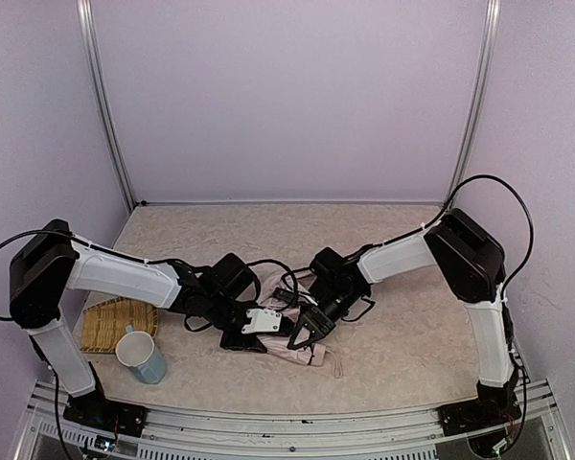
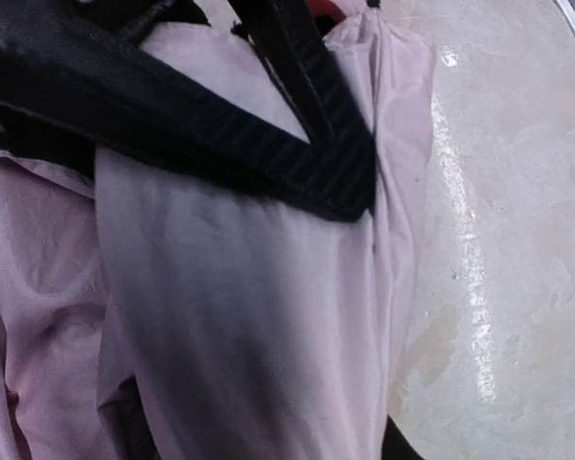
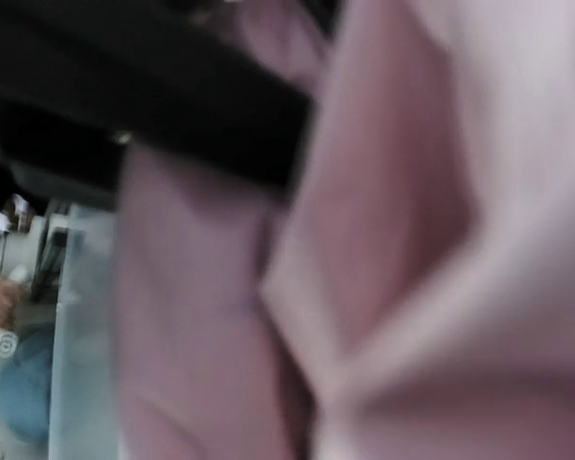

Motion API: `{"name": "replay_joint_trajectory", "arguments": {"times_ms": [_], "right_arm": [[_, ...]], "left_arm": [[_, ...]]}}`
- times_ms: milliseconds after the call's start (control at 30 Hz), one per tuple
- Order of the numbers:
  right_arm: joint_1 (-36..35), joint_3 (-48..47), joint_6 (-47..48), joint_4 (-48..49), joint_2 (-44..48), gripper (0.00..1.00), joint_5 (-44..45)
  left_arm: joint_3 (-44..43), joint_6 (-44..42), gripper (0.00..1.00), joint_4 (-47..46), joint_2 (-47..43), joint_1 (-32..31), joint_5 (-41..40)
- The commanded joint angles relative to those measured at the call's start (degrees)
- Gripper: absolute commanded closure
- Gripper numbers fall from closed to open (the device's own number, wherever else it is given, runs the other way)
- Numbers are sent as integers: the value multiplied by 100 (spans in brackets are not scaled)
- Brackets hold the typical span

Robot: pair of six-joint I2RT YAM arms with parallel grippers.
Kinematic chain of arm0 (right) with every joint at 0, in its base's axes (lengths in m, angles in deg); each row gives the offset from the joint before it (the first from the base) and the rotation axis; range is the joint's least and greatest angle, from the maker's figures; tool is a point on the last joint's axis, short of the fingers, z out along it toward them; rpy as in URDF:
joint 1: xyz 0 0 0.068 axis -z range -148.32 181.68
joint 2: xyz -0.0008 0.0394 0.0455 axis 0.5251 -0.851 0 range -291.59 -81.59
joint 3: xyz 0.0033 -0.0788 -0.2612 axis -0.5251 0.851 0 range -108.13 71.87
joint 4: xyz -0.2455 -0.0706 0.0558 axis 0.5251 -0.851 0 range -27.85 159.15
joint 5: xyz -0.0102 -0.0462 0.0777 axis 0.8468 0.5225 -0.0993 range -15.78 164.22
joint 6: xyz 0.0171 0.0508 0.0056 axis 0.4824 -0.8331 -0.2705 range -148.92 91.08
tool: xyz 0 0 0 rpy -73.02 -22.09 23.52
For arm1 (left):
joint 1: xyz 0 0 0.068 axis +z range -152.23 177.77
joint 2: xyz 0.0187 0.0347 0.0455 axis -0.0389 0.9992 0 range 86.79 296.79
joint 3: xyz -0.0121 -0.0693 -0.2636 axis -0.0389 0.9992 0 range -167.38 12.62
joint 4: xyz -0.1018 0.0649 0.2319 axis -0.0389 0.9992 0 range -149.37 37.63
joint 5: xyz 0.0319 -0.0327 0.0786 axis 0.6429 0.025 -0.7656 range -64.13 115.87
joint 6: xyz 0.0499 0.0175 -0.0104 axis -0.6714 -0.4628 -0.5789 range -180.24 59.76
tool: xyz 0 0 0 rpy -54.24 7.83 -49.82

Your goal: Put away the umbrella

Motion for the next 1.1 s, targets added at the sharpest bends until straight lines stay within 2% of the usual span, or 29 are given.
{"name": "replay_joint_trajectory", "arguments": {"times_ms": [0, 100, 200, 300, 400, 467, 567, 667, 767, 867, 967, 1067], "right_arm": [[90, 431, -560, 623, 520, 65, 1124], [168, 891, -865, 1187, 1169, 51, 1563], [184, 1429, -1014, 1704, 1949, 41, 2257], [143, 2065, -1030, 2236, 2790, 39, 3153], [-118, 2813, -726, 2705, 3749, 39, 4416], [-472, 3308, -447, 2991, 4422, 38, 5349], [-1293, 3793, 315, 3329, 4870, 37, 6748], [-2065, 3856, 1186, 3556, 4656, 32, 7745], [-2512, 3425, 2042, 3532, 3879, 25, 8683], [-2576, 2942, 2686, 3503, 2989, 22, 9238], [-2576, 2820, 3256, 3889, 2498, 20, 9763], [-2567, 2612, 3343, 3636, 2130, 19, 10005]], "left_arm": [[-492, 448, 78, 797, 406, -2, 525], [-678, 617, 87, 1218, 547, 26, 703], [-712, 742, 89, 1490, 661, 78, 931], [-879, 860, 89, 1747, 850, 242, 1199], [-1228, 886, 89, 2173, 1186, 477, 1659], [-1440, 1022, 89, 2412, 1422, 592, 1930], [-1599, 1009, 89, 2677, 1644, 681, 2230], [-1682, 1020, 89, 2797, 1762, 787, 2417], [-1753, 956, 89, 2966, 1858, 855, 2607], [-1752, 845, 89, 3049, 1911, 824, 2772], [-1735, 771, 89, 3137, 1958, 800, 2788], [-1742, 737, 90, 3172, 1973, 799, 2800]]}}
